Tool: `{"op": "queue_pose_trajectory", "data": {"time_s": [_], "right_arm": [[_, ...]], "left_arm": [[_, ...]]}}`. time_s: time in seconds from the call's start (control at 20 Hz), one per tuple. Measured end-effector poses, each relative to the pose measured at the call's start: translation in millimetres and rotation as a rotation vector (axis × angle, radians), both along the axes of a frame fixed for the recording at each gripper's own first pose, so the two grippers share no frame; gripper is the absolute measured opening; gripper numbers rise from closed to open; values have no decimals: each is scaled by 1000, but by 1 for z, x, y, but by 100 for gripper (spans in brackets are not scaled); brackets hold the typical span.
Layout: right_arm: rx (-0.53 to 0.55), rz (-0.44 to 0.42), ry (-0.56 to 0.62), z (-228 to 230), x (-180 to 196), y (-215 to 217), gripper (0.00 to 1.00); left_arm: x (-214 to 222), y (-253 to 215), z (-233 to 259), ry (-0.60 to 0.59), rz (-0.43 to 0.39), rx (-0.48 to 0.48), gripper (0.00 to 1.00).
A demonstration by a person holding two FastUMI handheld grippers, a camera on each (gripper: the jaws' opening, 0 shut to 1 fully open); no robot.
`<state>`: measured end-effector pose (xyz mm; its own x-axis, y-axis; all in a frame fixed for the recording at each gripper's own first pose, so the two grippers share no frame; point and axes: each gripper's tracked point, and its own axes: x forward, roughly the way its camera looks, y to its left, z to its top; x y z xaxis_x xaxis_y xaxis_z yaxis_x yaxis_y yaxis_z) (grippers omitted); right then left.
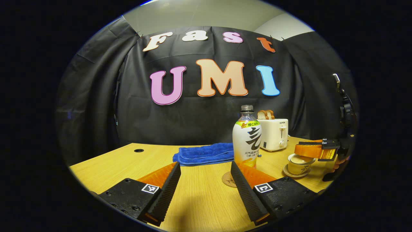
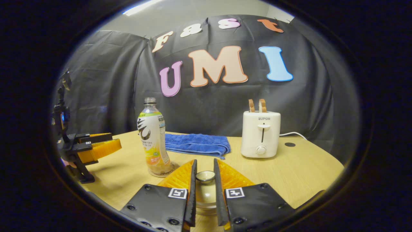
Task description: Open the teacup lid with one hand, grasp the water bottle and pour water into the teacup with the other hand; after pouring, place the water bottle on the coaster and then close the teacup lid.
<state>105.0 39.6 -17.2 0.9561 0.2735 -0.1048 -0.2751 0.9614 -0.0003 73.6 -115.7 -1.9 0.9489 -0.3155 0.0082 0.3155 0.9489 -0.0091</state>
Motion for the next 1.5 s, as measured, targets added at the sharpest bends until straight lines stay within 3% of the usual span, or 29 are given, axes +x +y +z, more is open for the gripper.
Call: {"op": "queue_pose_trajectory", "data": {"time_s": [0.2,0.35,0.7,1.15,1.2,1.4,1.5], "right_arm": [[4,-6,11,-2,0,-2,29],[9,2,22,-2,-1,-2,41],[6,-29,-37,6,-19,-10,100],[21,-173,-108,17,-41,-47,100],[20,-187,-111,18,-44,-51,94],[17,-240,-115,19,-54,-67,100],[16,-269,-117,19,-62,-76,98]], "left_arm": [[0,5,-1,0,11,0,91],[0,4,-1,0,12,1,91],[1,6,0,0,19,2,91],[-8,27,-2,6,91,2,92],[-9,29,-2,6,98,2,92],[-16,41,-1,6,139,4,92],[-19,47,-2,9,168,5,92]]}}
